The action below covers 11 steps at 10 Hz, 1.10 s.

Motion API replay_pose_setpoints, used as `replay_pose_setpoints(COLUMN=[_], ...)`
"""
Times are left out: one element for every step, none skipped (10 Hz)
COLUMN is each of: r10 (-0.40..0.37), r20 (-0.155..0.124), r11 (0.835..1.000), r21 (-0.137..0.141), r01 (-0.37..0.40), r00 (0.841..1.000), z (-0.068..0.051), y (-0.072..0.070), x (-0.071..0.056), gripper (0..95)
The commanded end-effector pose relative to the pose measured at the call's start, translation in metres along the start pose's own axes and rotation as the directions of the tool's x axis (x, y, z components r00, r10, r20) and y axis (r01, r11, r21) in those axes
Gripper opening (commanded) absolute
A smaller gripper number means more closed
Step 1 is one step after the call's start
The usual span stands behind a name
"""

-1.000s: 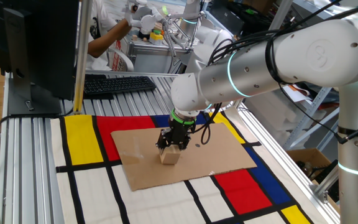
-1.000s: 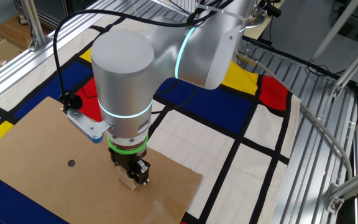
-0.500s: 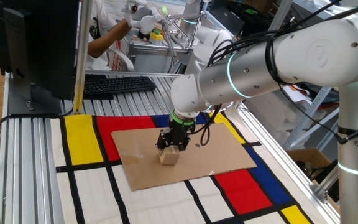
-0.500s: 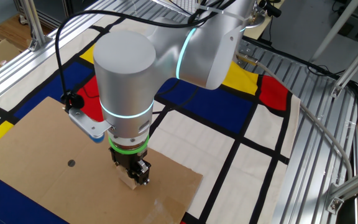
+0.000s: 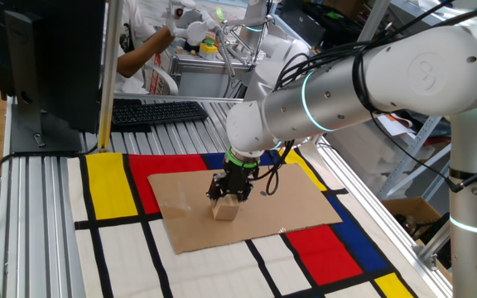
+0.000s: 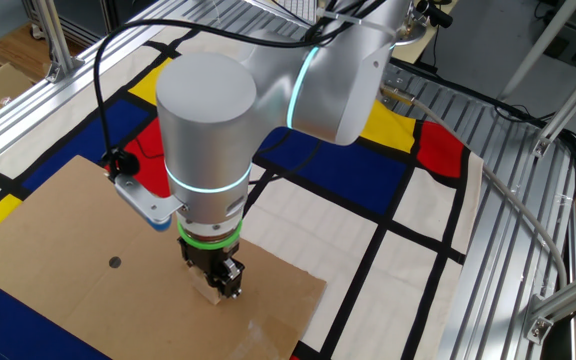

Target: Hold a small block with the gripper and sweep it from left to right on the table

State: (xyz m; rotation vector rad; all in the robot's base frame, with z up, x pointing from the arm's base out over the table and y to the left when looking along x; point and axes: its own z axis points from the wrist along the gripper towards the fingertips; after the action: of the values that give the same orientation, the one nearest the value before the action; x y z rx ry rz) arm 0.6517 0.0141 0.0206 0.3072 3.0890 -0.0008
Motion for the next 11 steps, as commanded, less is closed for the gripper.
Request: replay_pose_setpoints(r10=[0.004, 0.006, 0.006, 0.007, 0.008, 0.008, 0.008, 0.009, 0.009, 0.009, 0.008], r20=[0.003, 0.004, 0.003, 0.003, 0.004, 0.004, 0.004, 0.003, 0.003, 0.003, 0.005], r11=[1.000, 1.000, 1.000, 1.000, 1.000, 1.000, 1.000, 1.000, 1.000, 1.000, 1.000], r21=[0.008, 0.009, 0.009, 0.008, 0.008, 0.009, 0.009, 0.008, 0.008, 0.008, 0.007], r01=[-0.004, -0.006, -0.006, -0.007, -0.008, -0.008, -0.008, -0.009, -0.009, -0.009, -0.008], r00=[1.000, 1.000, 1.000, 1.000, 1.000, 1.000, 1.000, 1.000, 1.000, 1.000, 1.000], z=[-0.0004, -0.0002, 0.0000, 0.0002, 0.0006, 0.0007, 0.0007, 0.0008, 0.0009, 0.0009, -0.0005], y=[0.0000, 0.0001, 0.0000, 0.0000, -0.0001, 0.0000, 0.0000, 0.0000, 0.0000, -0.0001, -0.0009], x=[0.0004, 0.0003, 0.0001, 0.0000, -0.0003, -0.0004, -0.0004, -0.0004, -0.0005, -0.0005, -0.0001], gripper=[57.0, 57.0, 76.0, 76.0, 76.0, 76.0, 76.0, 76.0, 76.0, 76.0, 76.0])
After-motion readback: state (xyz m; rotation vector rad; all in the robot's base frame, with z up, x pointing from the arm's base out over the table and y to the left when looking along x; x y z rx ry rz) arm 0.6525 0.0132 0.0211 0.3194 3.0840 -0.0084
